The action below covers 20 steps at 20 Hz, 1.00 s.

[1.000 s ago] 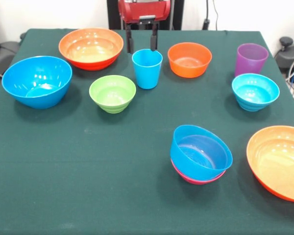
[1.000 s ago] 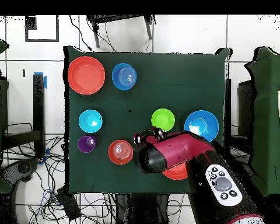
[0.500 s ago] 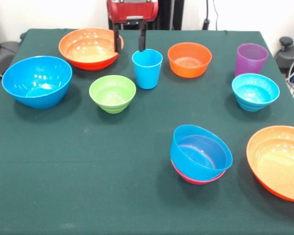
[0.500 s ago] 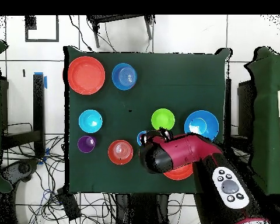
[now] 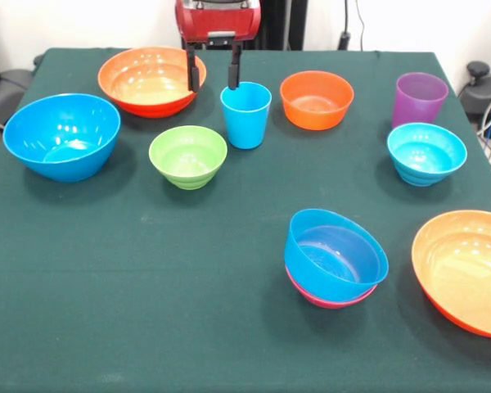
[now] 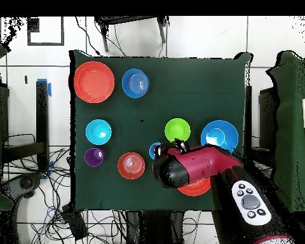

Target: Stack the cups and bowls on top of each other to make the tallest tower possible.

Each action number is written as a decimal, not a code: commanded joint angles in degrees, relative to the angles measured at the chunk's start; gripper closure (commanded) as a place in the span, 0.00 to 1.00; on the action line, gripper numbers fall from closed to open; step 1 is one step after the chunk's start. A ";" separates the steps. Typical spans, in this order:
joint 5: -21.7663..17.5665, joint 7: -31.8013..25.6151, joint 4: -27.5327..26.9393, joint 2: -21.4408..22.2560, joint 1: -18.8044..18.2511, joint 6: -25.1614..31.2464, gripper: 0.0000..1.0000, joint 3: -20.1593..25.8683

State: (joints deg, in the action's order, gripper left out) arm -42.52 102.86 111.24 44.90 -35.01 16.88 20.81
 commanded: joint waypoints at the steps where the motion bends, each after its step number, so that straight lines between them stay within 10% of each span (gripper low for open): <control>1: -2.18 1.37 -1.49 -1.86 0.64 -1.49 0.00 0.44; 20: -2.54 3.04 -2.98 -7.25 2.99 0.82 0.00 -2.47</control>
State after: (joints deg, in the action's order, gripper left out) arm -42.51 102.86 111.12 42.78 -34.63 16.87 20.32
